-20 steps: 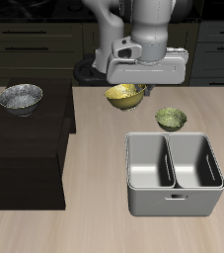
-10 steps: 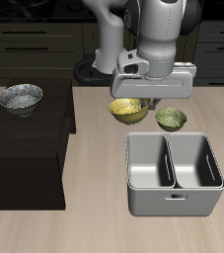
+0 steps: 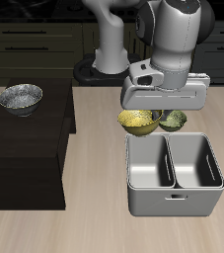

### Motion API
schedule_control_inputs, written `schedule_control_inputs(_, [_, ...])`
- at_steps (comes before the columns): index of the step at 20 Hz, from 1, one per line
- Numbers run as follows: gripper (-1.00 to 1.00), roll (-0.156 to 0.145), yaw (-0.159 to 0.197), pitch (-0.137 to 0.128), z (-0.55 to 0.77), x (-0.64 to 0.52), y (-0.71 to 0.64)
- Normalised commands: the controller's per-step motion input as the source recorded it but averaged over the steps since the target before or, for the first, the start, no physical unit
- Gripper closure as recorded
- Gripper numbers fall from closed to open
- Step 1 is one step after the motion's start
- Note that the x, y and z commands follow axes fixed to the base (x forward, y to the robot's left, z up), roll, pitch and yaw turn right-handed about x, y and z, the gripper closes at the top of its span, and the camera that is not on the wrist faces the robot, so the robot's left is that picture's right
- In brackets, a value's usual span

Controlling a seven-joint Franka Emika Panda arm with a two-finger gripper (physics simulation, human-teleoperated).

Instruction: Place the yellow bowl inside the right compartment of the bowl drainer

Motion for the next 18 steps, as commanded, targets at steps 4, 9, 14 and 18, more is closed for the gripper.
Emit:
schedule_control_inputs(4, [1.00,-0.036,0.027,0.007,-0.11,0.26,0.01])
schedule_control_inputs(9, [1.00,0.038,0.014,-0.002,-0.09,0.01,0.23])
schedule_control_inputs(14, [1.00,0.033,0.016,0.021,-0.19,-0.01,0.26])
schedule_control_inputs(18, [1.00,0.031,0.028,0.020,-0.23,0.00,0.11])
